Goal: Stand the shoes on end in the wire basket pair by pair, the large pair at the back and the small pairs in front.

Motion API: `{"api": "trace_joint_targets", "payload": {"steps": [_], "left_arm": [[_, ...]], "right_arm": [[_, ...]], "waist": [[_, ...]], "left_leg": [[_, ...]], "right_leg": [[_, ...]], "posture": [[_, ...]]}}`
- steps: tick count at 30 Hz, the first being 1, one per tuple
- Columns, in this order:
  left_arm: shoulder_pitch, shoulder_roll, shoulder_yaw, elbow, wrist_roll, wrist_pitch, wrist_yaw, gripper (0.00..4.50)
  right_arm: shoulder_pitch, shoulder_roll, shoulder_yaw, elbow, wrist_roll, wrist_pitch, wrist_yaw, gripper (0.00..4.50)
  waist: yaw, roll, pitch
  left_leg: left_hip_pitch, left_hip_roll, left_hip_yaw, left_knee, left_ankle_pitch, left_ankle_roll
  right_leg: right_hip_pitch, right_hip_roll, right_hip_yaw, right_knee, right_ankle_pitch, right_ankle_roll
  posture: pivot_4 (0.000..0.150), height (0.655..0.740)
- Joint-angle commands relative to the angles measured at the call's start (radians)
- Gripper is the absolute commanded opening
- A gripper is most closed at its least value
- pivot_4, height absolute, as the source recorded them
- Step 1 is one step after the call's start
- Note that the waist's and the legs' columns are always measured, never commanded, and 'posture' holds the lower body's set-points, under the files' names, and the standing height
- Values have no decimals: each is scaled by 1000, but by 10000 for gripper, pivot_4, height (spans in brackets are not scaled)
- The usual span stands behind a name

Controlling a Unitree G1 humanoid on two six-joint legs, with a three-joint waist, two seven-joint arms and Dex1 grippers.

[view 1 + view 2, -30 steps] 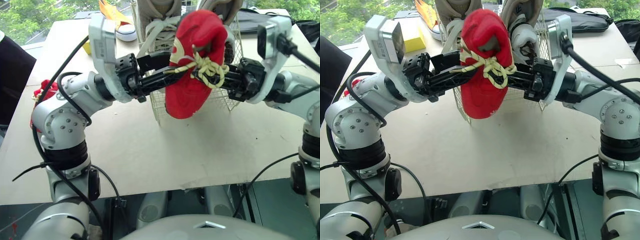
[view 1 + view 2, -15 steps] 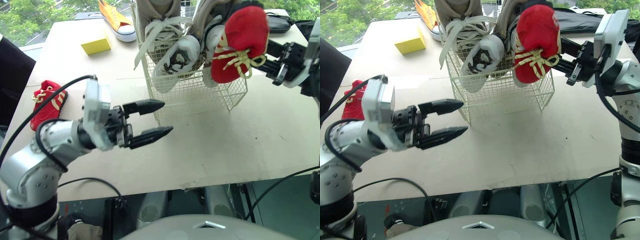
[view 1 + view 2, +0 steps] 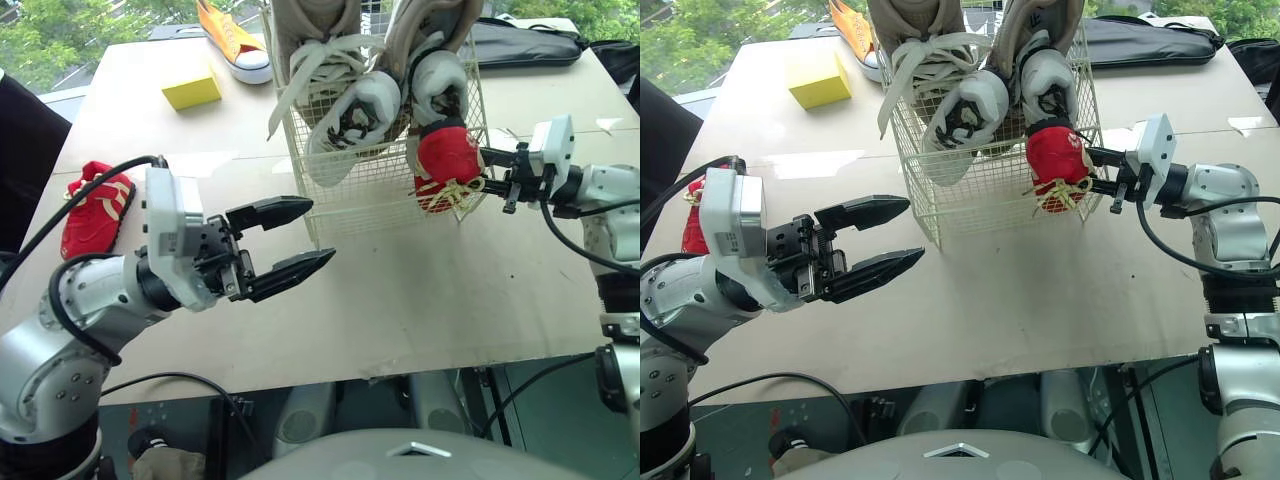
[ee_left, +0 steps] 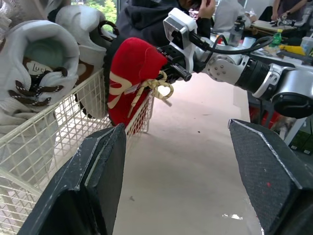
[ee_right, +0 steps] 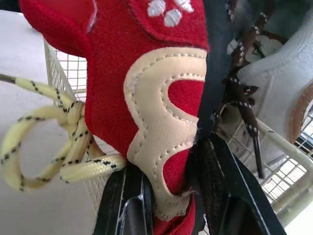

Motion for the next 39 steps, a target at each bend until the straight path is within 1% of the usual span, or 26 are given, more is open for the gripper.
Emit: {"api": "trace_joint_targets", "payload": {"steps": [1,2,3,5,6,7,12,17,19,20,21,22,23,24,26,28,30,33,34,35,37,39], "left_arm": [[1,14,19,-8,-20,-28,10,36551],[11,16,28,-1,-16,-31,8,36551],[19,13,37,6,-17,-34,12,36551],[35,5,53,17,-24,-41,22,36551],[42,7,59,17,-24,-45,22,36551],[52,7,67,9,-33,-45,37,36551],[104,-10,126,-11,-75,-50,139,36551],[190,-71,240,102,-44,-100,178,36551],[203,-93,295,184,9,-132,216,36551],[210,-103,318,229,50,-155,229,36551],[228,-111,334,281,112,-187,235,36551],[253,-124,343,342,197,-240,240,36551],[273,-142,357,395,243,-275,244,36551],[296,-163,370,442,268,-300,241,36551],[327,-185,380,498,302,-339,217,36551],[343,-191,407,581,338,-382,202,36551],[348,-182,428,657,374,-427,189,36551],[324,-97,459,853,421,-483,118,36551],[317,-63,461,911,418,-489,64,36551],[321,-30,449,953,433,-502,10,39116],[293,14,435,1039,452,-522,-36,44739],[228,58,424,1146,483,-549,-36,44739]], "right_arm": [[-25,-17,1,59,-15,-21,65,15499],[-37,-18,-4,62,-14,-23,69,18481],[-46,-20,-8,62,-16,-29,72,24002],[-52,-25,-21,37,-4,-11,76,33464],[-54,-29,-28,24,1,2,74,36502],[-52,-42,-35,4,10,21,79,41213],[-45,-93,-91,-86,22,74,20,41213],[-6,-155,-144,-190,-21,90,-80,41213],[15,-195,-182,-236,-2,147,-106,41213],[26,-224,-203,-260,47,222,-93,41213],[45,-253,-237,-305,132,332,-82,41213],[58,-262,-276,-354,219,417,-88,43193],[72,-262,-299,-396,264,462,-106,43193],[98,-266,-307,-446,294,488,-103,43193],[127,-266,-302,-508,301,502,-114,43193],[113,-261,-296,-577,338,525,-130,43193],[78,-255,-268,-657,400,564,-134,43193],[28,-211,-183,-763,439,583,-151,43193],[22,-187,-152,-787,435,577,-160,43193],[19,-164,-128,-804,441,576,-168,44314],[22,-139,-109,-812,443,575,-171,45000],[30,-133,-103,-809,435,568,-168,45000]], "waist": [[2,0,0],[1,0,0],[1,0,0],[1,0,0],[1,0,0],[1,0,0],[3,0,0],[1,0,0],[3,0,0],[4,0,0],[7,1,0],[9,1,0],[9,1,0],[8,1,0],[2,-1,-2],[2,-2,-3],[4,-2,-3],[9,-6,-5],[11,-7,-6],[11,-9,-7],[8,-10,-7],[14,-10,-7]], "left_leg": [[0,0,0,0,0,0],[0,0,0,0,0,0],[0,0,0,0,0,0],[0,0,0,0,0,0],[0,0,0,0,0,0],[0,0,0,0,0,0],[0,0,0,0,0,0],[0,1,0,-1,0,0],[0,1,0,-1,0,0],[0,1,0,-1,0,0],[0,0,0,-1,0,0],[0,0,0,-1,0,0],[0,0,0,-1,0,0],[0,0,0,-2,0,0],[0,1,1,-3,0,0],[0,2,1,-3,0,0],[0,2,1,-2,0,0],[0,2,-1,-2,0,0],[0,2,-2,-2,0,0],[0,2,-2,-2,0,0],[0,3,-3,-2,0,0],[0,1,-3,-2,0,0]], "right_leg": [[0,0,0,0,0,0],[0,0,0,0,0,0],[0,0,0,0,0,0],[1,0,0,0,0,0],[1,0,0,0,0,0],[1,0,0,0,0,0],[0,-1,0,0,0,-1],[0,0,0,-1,0,-1],[0,0,0,0,0,-1],[0,0,0,0,0,-1],[0,0,0,0,0,-1],[0,0,0,-1,0,-1],[0,0,0,-1,0,-1],[0,0,0,-2,0,-1],[0,0,1,-3,0,-1],[0,1,0,-3,0,-1],[0,1,0,-3,1,-1],[1,0,-3,-1,1,-2],[1,0,-4,-1,1,-2],[1,0,-4,-2,1,-2],[1,2,-5,-1,1,-2],[1,-1,-5,-2,1,-2]], "posture": [[1500,7400],[1500,7400],[1500,7400],[1500,7400],[1500,7400],[1500,7400],[1500,7400],[1500,7400],[1500,7400],[1500,7400],[1500,7400],[1500,7400],[1500,7400],[1500,7400],[1500,7400],[1500,7400],[1500,7400],[1500,7400],[1500,7400],[1500,7400],[1500,7400],[1500,7400]]}}
